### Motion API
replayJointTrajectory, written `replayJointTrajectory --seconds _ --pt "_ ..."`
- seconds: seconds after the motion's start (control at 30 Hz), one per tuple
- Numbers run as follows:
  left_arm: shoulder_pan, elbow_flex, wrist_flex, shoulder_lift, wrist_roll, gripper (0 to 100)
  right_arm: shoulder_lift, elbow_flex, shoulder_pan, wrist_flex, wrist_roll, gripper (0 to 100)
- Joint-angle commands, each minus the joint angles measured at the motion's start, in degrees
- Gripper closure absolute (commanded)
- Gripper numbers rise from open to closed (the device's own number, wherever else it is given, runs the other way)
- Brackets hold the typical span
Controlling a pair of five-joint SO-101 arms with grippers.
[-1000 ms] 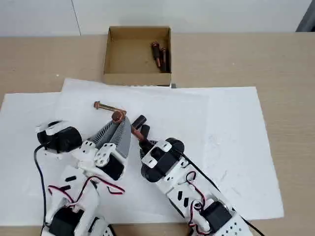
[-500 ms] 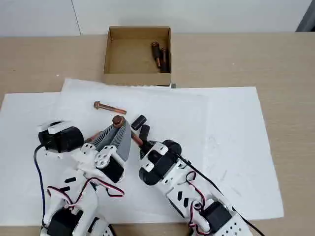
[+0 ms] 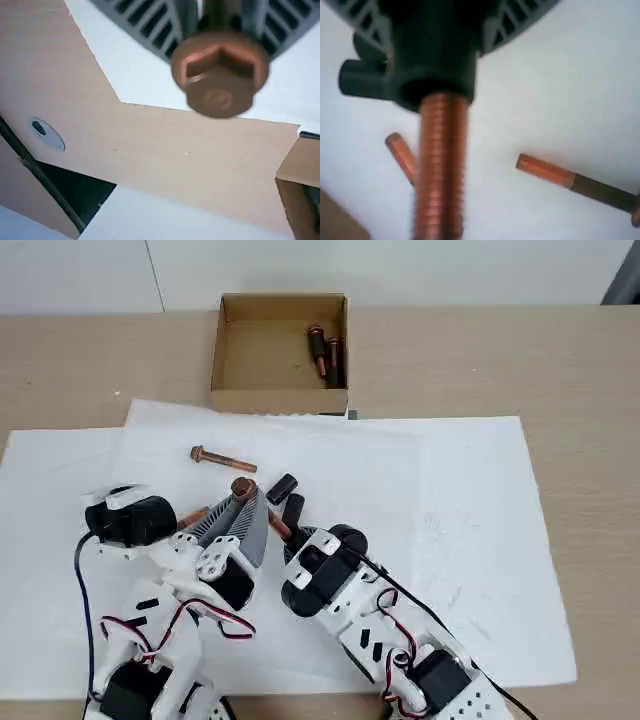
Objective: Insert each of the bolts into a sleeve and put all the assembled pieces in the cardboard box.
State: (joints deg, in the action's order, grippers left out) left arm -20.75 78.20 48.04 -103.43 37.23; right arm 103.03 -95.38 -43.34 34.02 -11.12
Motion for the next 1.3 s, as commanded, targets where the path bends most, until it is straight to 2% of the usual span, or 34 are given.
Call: replayJointTrajectory --seconds 0.0,0.17,0.43,0.67,0.97,1.27 --pt "-0.44 0.75 -0.62 -0.62 -0.18 99 0.57 1.41 -0.48 -0.48 -0.70 99.5" --pt "-1.67 2.59 -3.69 -0.62 -0.26 99 0.57 1.41 -3.12 -0.48 -0.70 99.5" --pt "-5.10 2.86 -3.69 -0.53 -6.24 99 0.57 1.41 -2.86 -0.92 -0.88 99.5" --pt "-5.10 2.86 -3.60 -0.53 -10.73 99 0.57 0.88 -2.86 -4.44 -6.68 99.5" --pt "-5.19 2.77 1.58 -0.70 -10.64 99 0.57 0.79 -2.86 -4.44 -6.51 99.5" --pt "-5.10 2.77 -1.23 -0.70 -5.45 99 0.57 -0.26 -2.86 -4.53 -6.33 99.5"
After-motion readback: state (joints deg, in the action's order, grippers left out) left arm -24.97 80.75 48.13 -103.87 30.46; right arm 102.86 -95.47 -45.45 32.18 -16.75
